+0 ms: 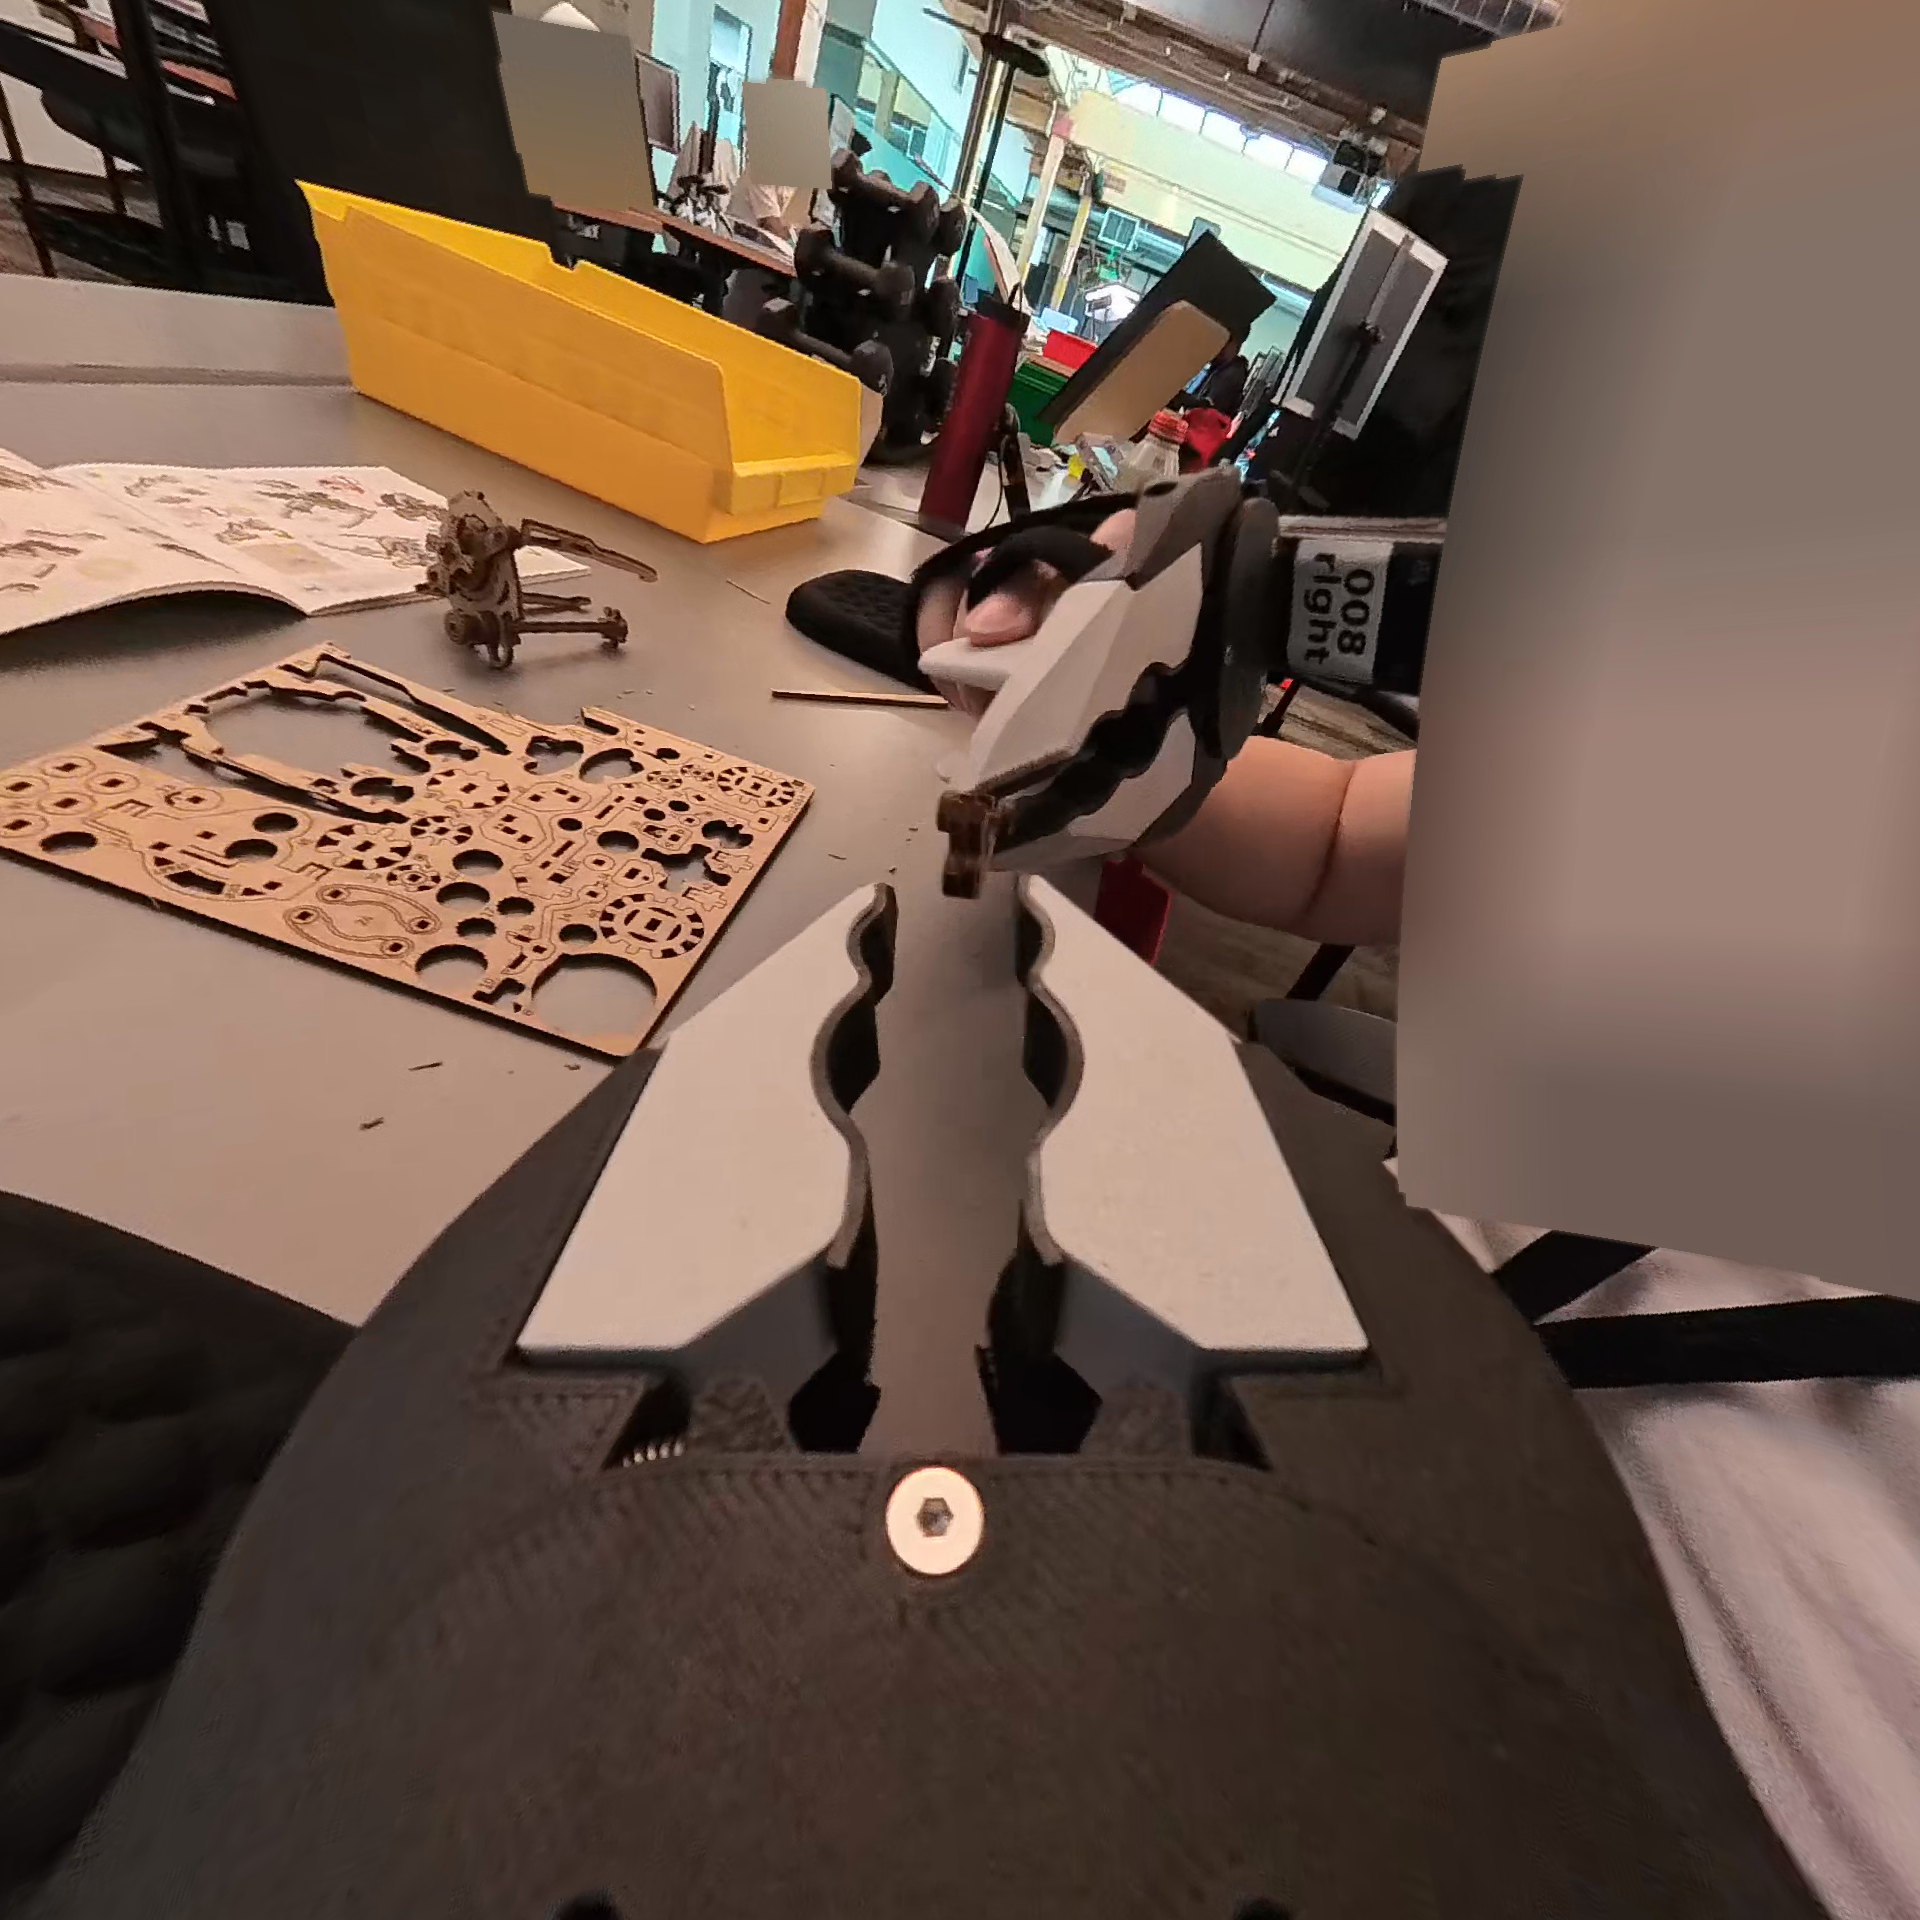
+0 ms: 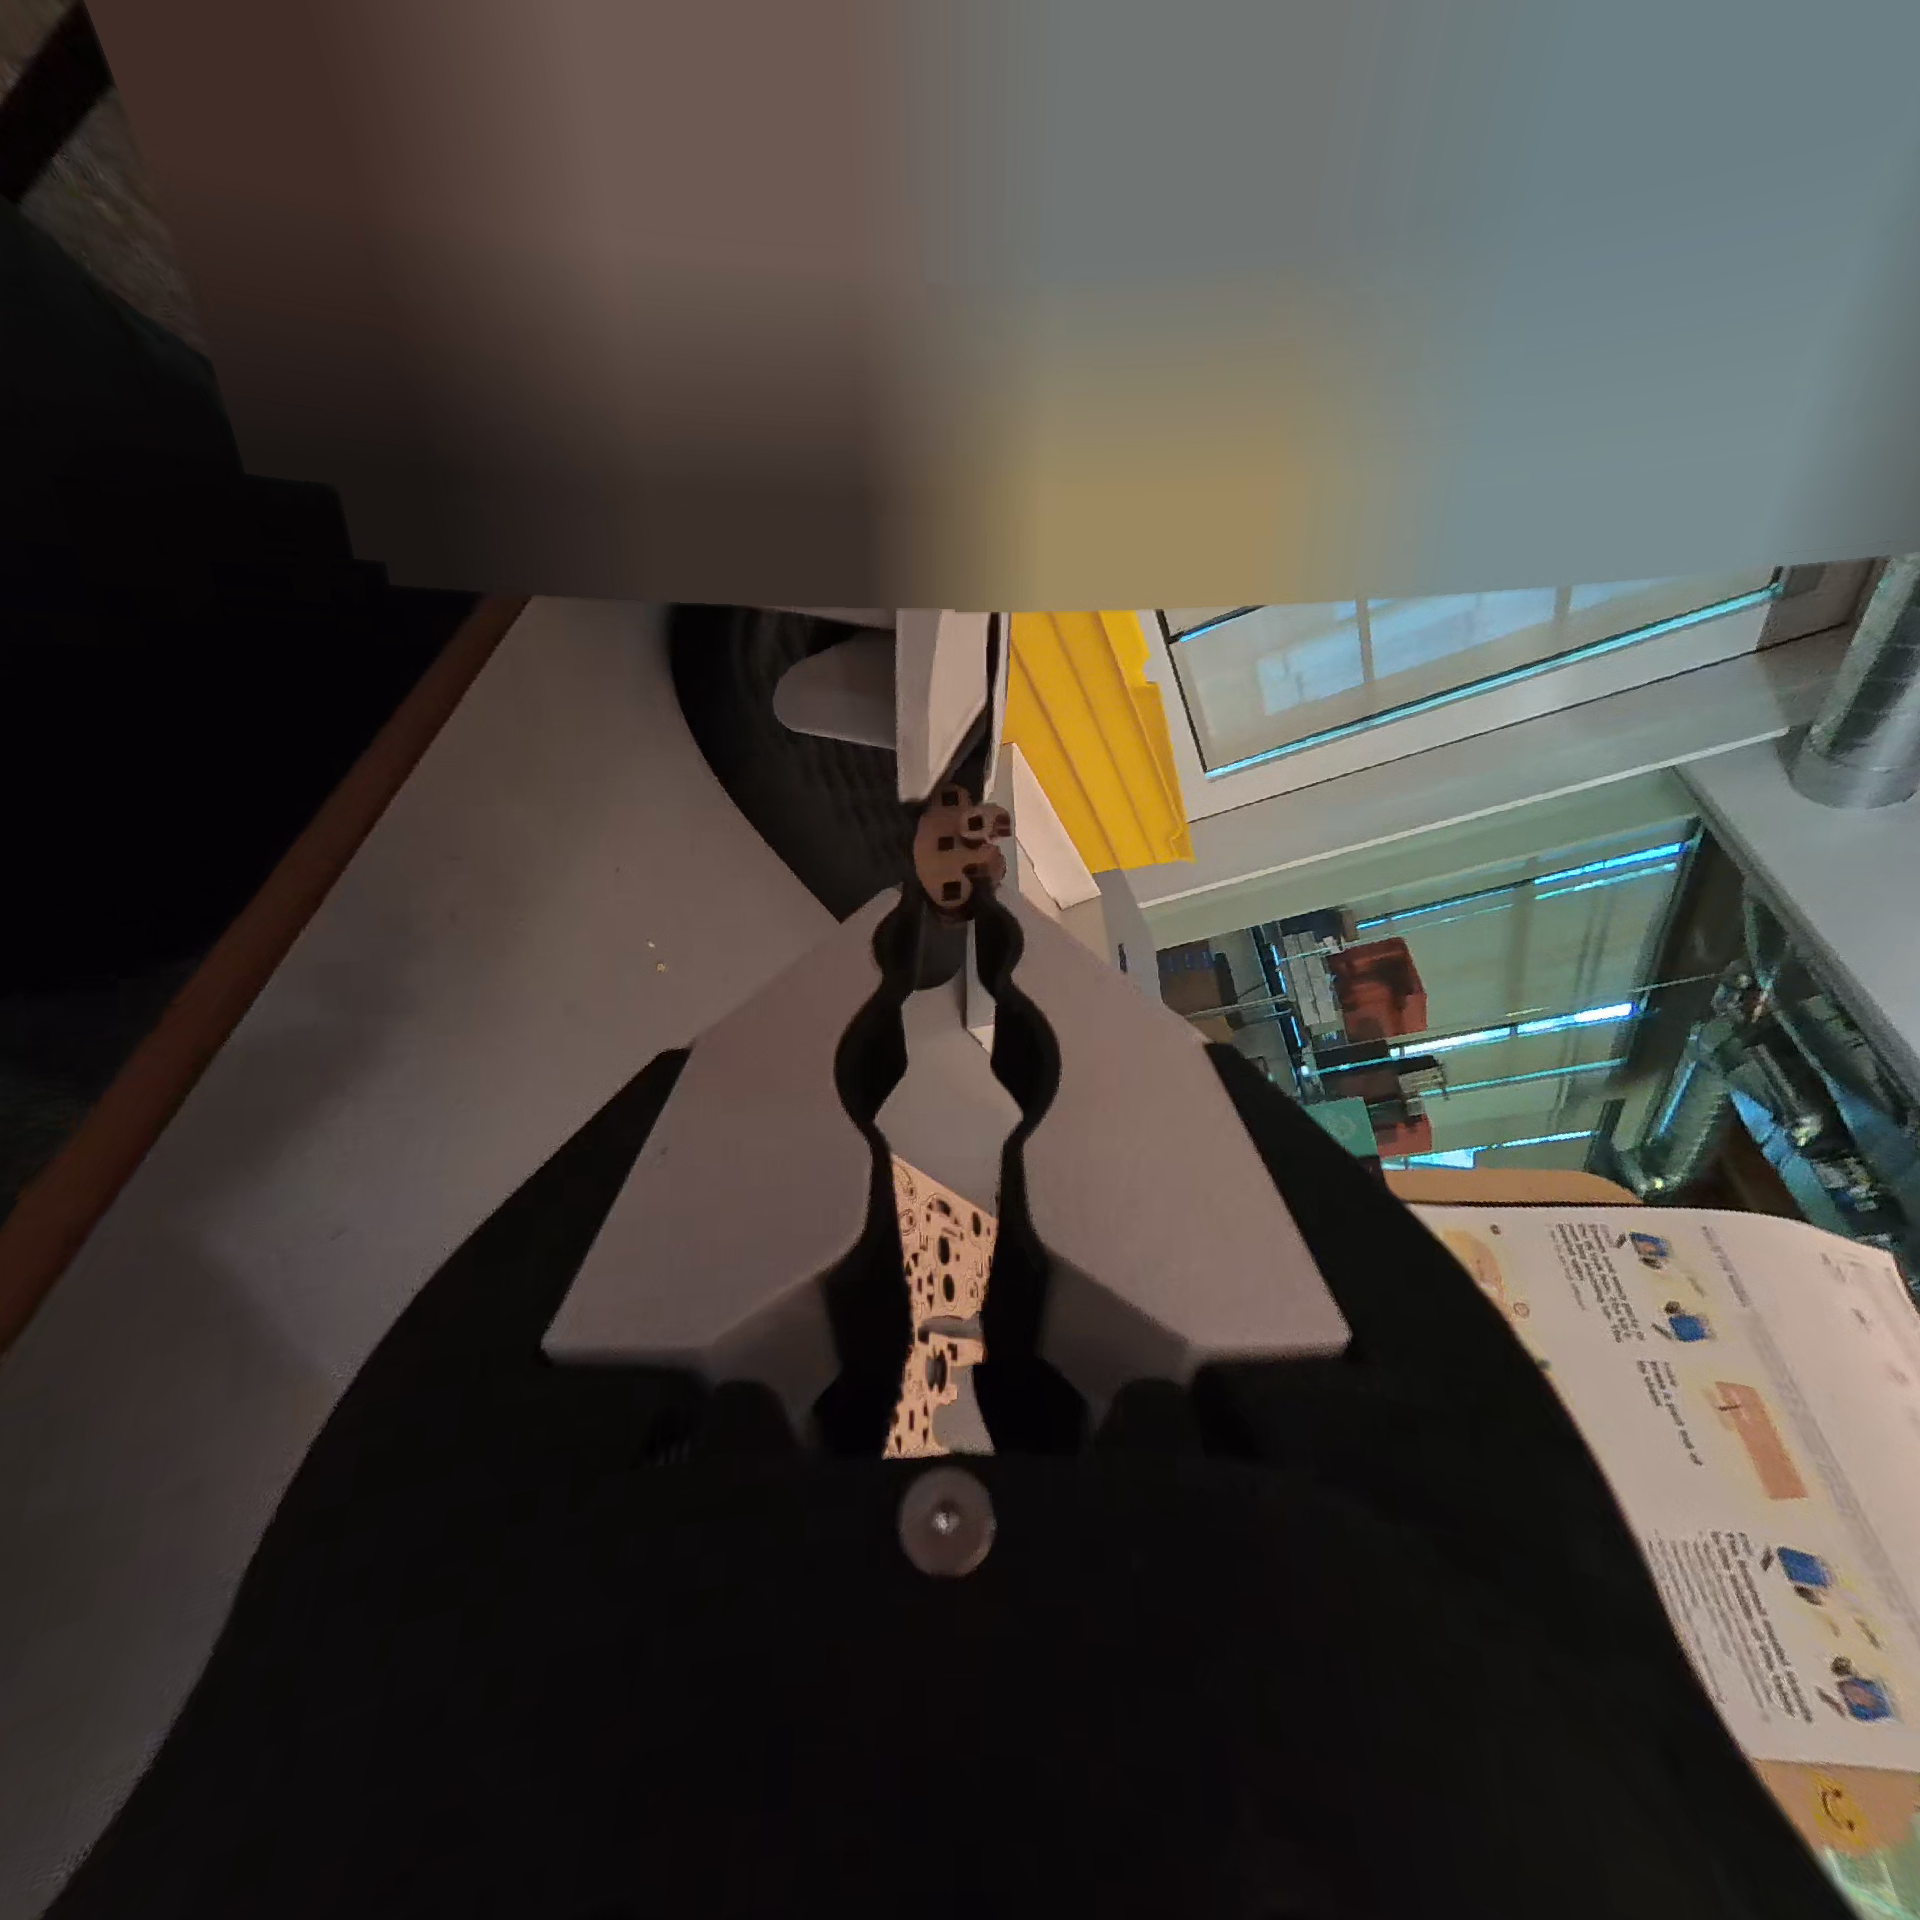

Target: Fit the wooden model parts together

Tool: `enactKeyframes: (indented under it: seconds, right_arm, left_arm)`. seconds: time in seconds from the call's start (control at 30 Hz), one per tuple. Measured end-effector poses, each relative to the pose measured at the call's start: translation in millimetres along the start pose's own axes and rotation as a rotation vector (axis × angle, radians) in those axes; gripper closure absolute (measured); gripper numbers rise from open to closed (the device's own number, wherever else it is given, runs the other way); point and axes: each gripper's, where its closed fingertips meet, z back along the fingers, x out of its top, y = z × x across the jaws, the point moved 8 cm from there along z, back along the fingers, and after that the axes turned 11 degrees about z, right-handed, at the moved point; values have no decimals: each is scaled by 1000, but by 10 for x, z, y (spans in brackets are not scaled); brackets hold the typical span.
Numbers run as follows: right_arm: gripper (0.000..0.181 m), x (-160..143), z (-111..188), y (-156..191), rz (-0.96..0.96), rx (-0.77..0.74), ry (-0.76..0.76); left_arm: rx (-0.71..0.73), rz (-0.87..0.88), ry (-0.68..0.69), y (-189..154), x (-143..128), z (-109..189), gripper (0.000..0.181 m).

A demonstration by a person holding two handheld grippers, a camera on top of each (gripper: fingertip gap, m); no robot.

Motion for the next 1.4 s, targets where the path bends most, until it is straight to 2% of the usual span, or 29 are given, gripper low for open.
enactKeyframes:
  seconds: [0.13, 0.27, 0.37, 0.5, 0.6, 0.67, 0.77, 0.9, 1.07, 1.4]
  right_arm:
    - [173, 2, 8, 26, 17, 8, -19]
    - [173, -54, -1, 33, -27, 8, -25]
    - [170, -111, 6, -11, -151, 29, -56]
    - [152, -223, 61, -118, -463, 149, -169]
    - [139, -321, 41, -218, -795, 280, -268]
    - [135, -356, -18, -249, -921, 342, -302]
    - [135, -340, -115, -213, -908, 411, -277]
    - [150, -270, -183, -180, -792, 418, -241]
    - [165, -249, -174, -191, -757, 422, -250]
    - [168, -243, -164, -176, -721, 412, -240]
  left_arm:
    - [-38, -37, 18, -14, -21, -46, 177]
    - [-12, -71, 13, 7, -17, -65, 177]
    - [-7, -79, -3, 9, 0, -68, 177]
    - [86, -185, 2, 4, 19, -38, 177]
    - [214, -369, 31, -32, 16, -31, 177]
    - [260, -481, 52, -76, -3, -58, 177]
    - [273, -564, 45, -119, -17, -80, 177]
    - [275, -617, 50, -143, -37, -89, 177]
    - [284, -647, 52, -151, -38, -96, 177]
    - [286, -656, 66, -155, -50, -126, 177]
